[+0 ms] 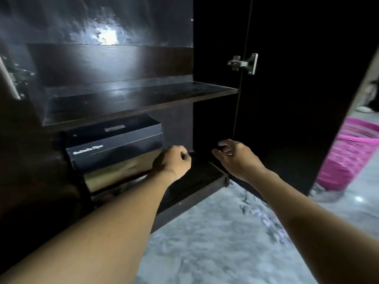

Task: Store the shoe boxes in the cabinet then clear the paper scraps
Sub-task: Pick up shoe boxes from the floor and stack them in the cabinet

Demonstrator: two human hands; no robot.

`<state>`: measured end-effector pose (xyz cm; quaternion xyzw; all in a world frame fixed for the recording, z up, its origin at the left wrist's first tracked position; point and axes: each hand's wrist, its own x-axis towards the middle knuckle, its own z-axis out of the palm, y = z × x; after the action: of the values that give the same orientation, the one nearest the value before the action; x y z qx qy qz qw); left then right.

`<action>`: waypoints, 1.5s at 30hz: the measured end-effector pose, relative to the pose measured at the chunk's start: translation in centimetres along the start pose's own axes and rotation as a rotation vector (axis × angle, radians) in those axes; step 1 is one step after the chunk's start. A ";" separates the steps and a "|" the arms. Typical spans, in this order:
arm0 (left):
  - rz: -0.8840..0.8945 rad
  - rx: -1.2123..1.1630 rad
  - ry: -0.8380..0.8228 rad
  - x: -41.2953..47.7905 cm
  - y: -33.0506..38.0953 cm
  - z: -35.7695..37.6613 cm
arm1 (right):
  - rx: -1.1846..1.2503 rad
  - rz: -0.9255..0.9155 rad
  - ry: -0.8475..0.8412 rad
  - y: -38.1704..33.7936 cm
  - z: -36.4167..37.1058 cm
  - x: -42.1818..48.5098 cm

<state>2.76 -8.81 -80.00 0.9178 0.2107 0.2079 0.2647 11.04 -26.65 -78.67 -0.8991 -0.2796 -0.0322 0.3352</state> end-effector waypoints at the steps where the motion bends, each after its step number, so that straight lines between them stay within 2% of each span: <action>1: 0.071 -0.018 -0.038 -0.6 1.5 1.0 | -0.033 0.027 0.010 1.2 -1.3 -1.8; 5: 0.294 -0.176 -0.180 -3.9 8.5 5.0 | -0.174 0.149 0.066 5.2 -6.2 -9.5; 9: 0.391 -0.263 -0.340 -8.5 15.6 8.5 | -0.287 0.309 0.090 8.5 -11.6 -17.3; 13: 0.509 -0.341 -0.486 -14.2 22.3 11.3 | -0.294 0.476 0.226 11.1 -15.7 -26.6; 16: 0.540 -0.444 -0.548 -19.2 26.5 13.5 | -0.359 0.589 0.268 12.9 -17.9 -33.5; 21: 0.516 -0.579 -0.667 -28.5 31.3 17.1 | -0.279 0.753 0.411 17.4 -20.7 -42.6; 26: 0.384 -0.601 -0.827 -36.6 32.7 21.7 | -0.205 0.918 0.471 21.9 -20.8 -48.6; 30: 0.384 -0.504 -0.979 -40.6 33.5 24.4 | -0.218 1.082 0.469 25.4 -20.1 -52.6; 35: 0.339 -0.438 -1.074 -42.7 33.1 27.0 | -0.189 1.228 0.440 27.9 -19.2 -55.9; 39: 0.252 -0.492 -1.185 -43.8 31.4 28.1 | 0.019 1.149 0.517 28.6 -18.5 -57.1; 42: 0.282 -0.616 -1.205 -44.7 30.6 28.8 | 0.021 1.100 0.597 28.3 -17.8 -57.5; 45: 0.235 -0.705 -1.196 -45.4 29.5 28.9 | 0.023 1.101 0.622 27.8 -16.9 -57.7</action>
<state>-12.24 -65.57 -97.71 0.7509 -0.1515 -0.2492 0.5926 -20.80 -82.14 -96.00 -0.8561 0.3343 -0.1119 0.3780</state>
